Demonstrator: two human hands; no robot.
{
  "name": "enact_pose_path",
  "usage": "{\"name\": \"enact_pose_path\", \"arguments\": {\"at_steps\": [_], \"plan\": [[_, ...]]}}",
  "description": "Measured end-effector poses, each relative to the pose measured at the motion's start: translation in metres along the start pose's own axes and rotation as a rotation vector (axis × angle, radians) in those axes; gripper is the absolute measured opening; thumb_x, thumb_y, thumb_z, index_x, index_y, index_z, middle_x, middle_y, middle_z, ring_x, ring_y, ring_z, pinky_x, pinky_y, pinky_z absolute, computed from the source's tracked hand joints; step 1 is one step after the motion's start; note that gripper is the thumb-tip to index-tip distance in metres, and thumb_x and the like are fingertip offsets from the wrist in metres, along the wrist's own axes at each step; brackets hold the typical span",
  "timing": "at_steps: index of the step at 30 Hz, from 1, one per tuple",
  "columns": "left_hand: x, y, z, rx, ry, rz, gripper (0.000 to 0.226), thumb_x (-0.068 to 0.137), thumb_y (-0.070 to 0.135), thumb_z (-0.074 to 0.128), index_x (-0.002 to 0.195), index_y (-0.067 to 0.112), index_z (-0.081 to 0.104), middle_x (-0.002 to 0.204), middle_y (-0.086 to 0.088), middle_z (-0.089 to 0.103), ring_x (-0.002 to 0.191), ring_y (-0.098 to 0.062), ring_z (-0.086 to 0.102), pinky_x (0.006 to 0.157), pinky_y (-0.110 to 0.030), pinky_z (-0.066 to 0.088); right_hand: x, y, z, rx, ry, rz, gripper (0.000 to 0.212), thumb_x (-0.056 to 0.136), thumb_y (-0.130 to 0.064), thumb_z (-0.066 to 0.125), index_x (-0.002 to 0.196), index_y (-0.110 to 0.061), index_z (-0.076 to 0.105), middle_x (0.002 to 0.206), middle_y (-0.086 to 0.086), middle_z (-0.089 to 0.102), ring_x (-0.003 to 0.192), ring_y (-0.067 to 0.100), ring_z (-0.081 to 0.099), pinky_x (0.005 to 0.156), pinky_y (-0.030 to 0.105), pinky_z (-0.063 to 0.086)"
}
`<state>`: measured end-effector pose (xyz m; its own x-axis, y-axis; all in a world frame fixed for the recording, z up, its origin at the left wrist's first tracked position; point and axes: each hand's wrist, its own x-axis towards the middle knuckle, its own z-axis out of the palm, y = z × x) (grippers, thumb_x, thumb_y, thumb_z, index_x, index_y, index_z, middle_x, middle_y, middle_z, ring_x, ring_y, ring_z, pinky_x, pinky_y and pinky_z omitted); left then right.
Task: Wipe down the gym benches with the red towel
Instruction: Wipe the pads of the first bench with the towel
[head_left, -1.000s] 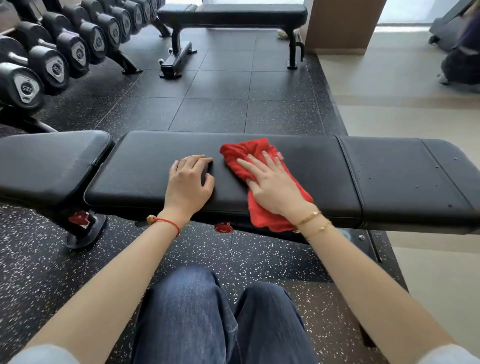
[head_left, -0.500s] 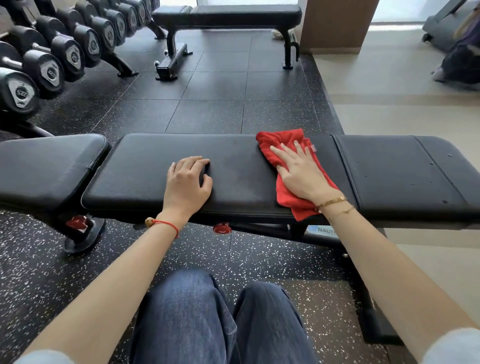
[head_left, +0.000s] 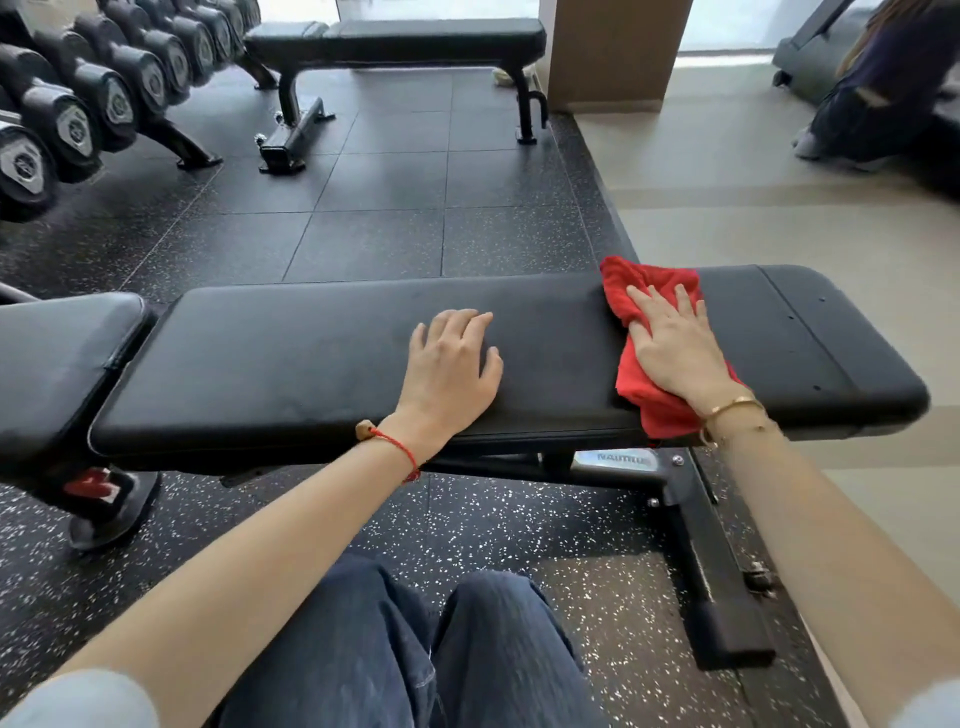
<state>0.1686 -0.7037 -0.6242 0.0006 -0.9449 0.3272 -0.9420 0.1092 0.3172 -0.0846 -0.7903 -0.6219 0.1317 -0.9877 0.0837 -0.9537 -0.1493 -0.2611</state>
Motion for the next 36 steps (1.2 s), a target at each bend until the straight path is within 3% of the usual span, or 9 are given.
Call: {"name": "enact_pose_path", "arguments": {"at_steps": [4,10,15,18,26,36], "plan": [[0.007,0.022,0.02,0.043,-0.048,0.02,0.05,0.096,0.033,0.044,0.144,0.019,0.043,0.149,0.0,0.042,0.141,-0.018,0.031,0.116,-0.049,0.023,0.018,-0.006,-0.004,0.018,-0.046,-0.026,0.053,0.102,-0.028,0.036,0.153,-0.025,0.023,0.162,0.004,0.017,0.15,0.032,0.004,0.121,0.045,-0.005],[0.004,0.024,0.035,0.046,-0.048,-0.004,0.048,0.095,0.035,0.043,0.141,0.02,0.046,0.149,-0.001,0.043,0.141,-0.02,0.032,0.118,-0.053,0.019,-0.04,0.016,-0.005,0.06,-0.009,-0.218,0.053,0.1,-0.023,0.044,0.15,-0.029,0.031,0.159,0.0,0.025,0.15,0.028,0.01,0.122,0.043,-0.002],[0.003,0.026,0.038,0.059,-0.048,-0.007,0.049,0.095,0.034,0.042,0.142,0.019,0.045,0.15,-0.002,0.042,0.142,-0.021,0.03,0.119,-0.053,0.017,-0.026,0.064,-0.019,0.026,0.025,0.032,0.052,0.1,-0.024,0.04,0.151,-0.027,0.03,0.16,0.002,0.024,0.149,0.031,0.01,0.122,0.046,-0.001],[0.001,0.03,0.038,0.071,-0.046,-0.015,0.049,0.095,0.032,0.043,0.142,0.017,0.044,0.15,-0.004,0.041,0.142,-0.022,0.03,0.119,-0.055,0.016,-0.001,0.059,-0.023,-0.008,-0.004,0.133,0.053,0.101,-0.03,0.036,0.153,-0.026,0.026,0.161,0.006,0.019,0.149,0.034,0.008,0.121,0.045,-0.003],[0.0,0.029,0.035,0.061,-0.04,-0.012,0.049,0.096,0.032,0.043,0.142,0.017,0.045,0.151,-0.003,0.042,0.143,-0.022,0.03,0.12,-0.054,0.015,-0.042,0.019,-0.006,0.048,0.029,-0.142,0.052,0.1,-0.024,0.042,0.151,-0.028,0.03,0.159,0.001,0.026,0.149,0.03,0.011,0.121,0.042,-0.003],[0.0,0.032,0.032,0.053,-0.034,-0.016,0.047,0.095,0.032,0.045,0.14,0.018,0.047,0.149,-0.001,0.044,0.141,-0.021,0.033,0.119,-0.053,0.016,-0.019,0.039,-0.013,0.019,0.01,0.048,0.053,0.101,-0.029,0.037,0.152,-0.029,0.026,0.161,0.004,0.019,0.15,0.032,0.006,0.121,0.044,-0.005]]}}
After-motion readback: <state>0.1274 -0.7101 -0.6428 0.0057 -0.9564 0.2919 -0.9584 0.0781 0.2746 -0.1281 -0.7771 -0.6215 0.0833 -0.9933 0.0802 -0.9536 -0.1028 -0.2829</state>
